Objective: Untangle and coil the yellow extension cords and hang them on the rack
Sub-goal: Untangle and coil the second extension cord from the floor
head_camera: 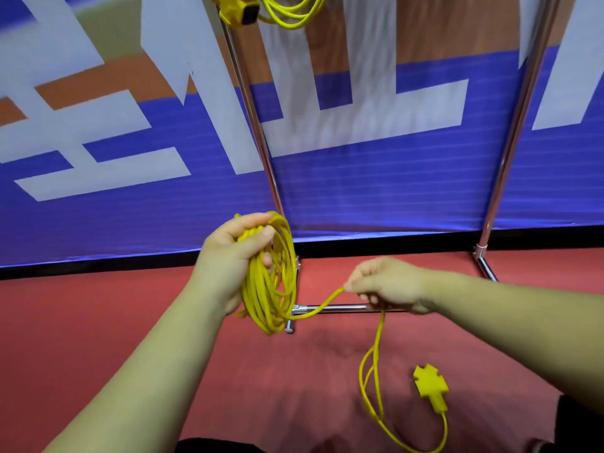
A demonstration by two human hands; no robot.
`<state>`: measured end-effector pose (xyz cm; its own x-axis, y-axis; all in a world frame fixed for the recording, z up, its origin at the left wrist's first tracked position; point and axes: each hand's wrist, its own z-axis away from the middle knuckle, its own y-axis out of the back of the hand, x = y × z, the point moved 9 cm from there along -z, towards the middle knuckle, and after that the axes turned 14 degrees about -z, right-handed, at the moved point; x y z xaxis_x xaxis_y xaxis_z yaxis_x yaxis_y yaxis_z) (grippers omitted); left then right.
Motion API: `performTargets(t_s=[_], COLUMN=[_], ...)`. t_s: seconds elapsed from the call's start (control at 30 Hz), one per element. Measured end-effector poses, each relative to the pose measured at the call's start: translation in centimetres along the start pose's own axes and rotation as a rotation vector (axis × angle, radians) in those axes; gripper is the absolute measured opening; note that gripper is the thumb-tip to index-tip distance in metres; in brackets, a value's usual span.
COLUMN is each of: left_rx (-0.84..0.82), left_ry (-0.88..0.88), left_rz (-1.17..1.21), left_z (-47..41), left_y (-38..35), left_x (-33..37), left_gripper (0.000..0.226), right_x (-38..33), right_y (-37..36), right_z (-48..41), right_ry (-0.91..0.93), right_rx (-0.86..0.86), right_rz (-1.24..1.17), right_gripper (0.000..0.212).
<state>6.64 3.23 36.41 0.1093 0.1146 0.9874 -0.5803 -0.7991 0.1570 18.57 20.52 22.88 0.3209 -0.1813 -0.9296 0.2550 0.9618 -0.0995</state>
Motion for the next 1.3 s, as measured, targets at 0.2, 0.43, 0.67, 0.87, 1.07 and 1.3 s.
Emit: performTargets(t_s=[0.2, 0.43, 0.67, 0.87, 1.07, 1.3], left_rx=[-0.22, -0.459, -0.233, -0.087, 0.028, 0.016], left_ry=[0.137, 0.019, -0.113, -0.035, 0.098, 0.126], left_rz=[-0.287, -0.377, -0.289, -0.066, 0.063, 0.136], left_z=[0.7, 2.0, 0.6, -1.0, -1.4, -1.5], left_y=[-4.5, -10.4, -8.5, -4.4, -3.3, -3.7], left_x=[-3.5, -2.2, 1.9, 2.0, -1.3, -1.8], left_gripper=[0.024, 0.007, 0.016, 0.018, 0.036, 0.038], right_x=[-8.7, -12.1, -8.2, -1.4, -5.5, -7.4], right_y=[-0.1, 0.0, 4.2, 7.3, 9.8, 7.4], right_z=[3.6, 6.2, 5.0, 3.7, 3.9, 4.4], right_ry=[0.195, 0.321, 0.192, -0.059, 0.039, 0.053], right_rx=[-0.07, -0.175, -0.159, -0.073, 0.325, 0.355], right_rz=[-0.149, -0.128, 0.044, 0.151, -0.404, -0.339], right_gripper=[0.023, 0.019, 0.018, 0.015, 0.016, 0.011])
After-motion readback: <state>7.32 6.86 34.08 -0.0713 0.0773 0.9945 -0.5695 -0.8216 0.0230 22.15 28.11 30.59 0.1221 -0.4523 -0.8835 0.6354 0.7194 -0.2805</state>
